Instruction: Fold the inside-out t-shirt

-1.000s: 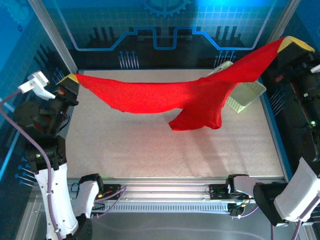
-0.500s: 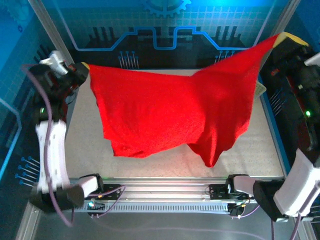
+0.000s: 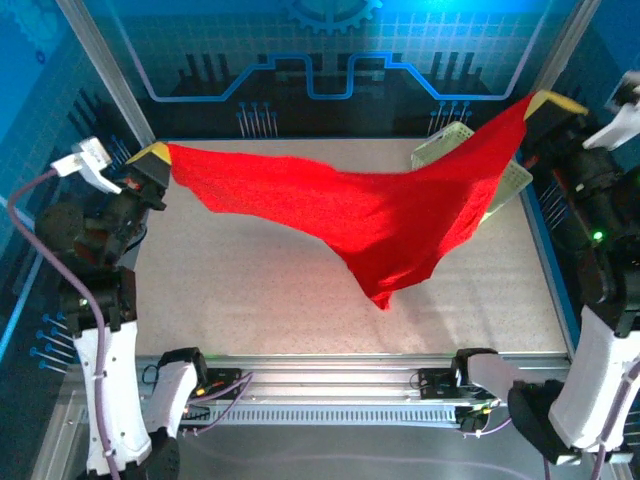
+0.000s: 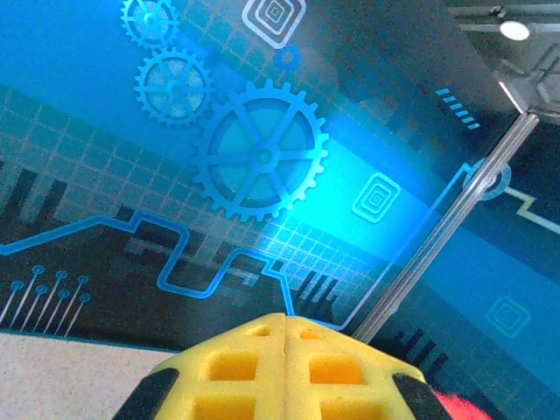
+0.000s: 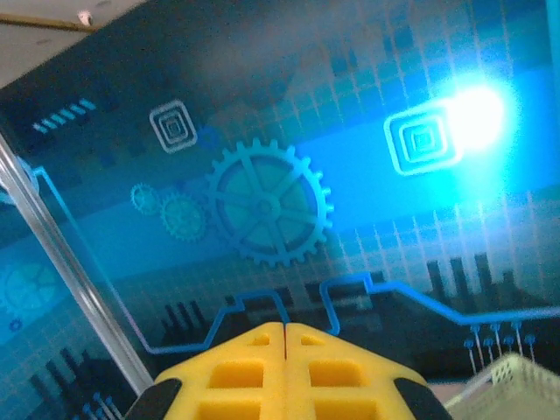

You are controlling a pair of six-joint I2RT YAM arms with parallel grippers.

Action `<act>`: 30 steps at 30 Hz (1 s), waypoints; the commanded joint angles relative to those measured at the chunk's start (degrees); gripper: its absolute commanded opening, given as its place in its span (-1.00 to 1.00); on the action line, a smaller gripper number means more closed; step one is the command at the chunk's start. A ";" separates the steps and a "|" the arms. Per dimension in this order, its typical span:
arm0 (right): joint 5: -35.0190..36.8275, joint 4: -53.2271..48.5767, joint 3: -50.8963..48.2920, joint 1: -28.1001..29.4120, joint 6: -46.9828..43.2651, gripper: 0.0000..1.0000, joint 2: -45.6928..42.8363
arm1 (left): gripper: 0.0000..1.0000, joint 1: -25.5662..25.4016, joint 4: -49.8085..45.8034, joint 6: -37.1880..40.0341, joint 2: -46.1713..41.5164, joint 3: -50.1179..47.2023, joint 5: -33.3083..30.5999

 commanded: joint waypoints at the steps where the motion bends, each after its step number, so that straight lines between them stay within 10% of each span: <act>1: -2.29 5.68 -11.44 -0.39 2.64 -1.00 -0.05 | -1.00 -1.19 -4.00 -0.10 9.36 -9.94 -0.50; 6: -1.68 1.55 -6.18 0.92 0.94 -1.00 4.87 | -1.00 -1.32 -17.01 2.14 18.65 0.60 -1.02; 14: 4.53 -2.04 11.71 0.96 -2.77 -1.00 4.51 | -1.00 -1.67 -1.44 -0.23 -2.61 2.13 -5.07; 25: -0.31 5.33 -17.46 3.19 0.34 -1.00 -0.88 | -1.00 -1.76 -11.72 -3.55 12.24 -13.07 -6.42; 30: 1.43 1.37 -11.33 4.39 -0.56 -1.00 3.85 | -1.00 -1.57 -14.63 -2.50 17.70 -5.75 -4.14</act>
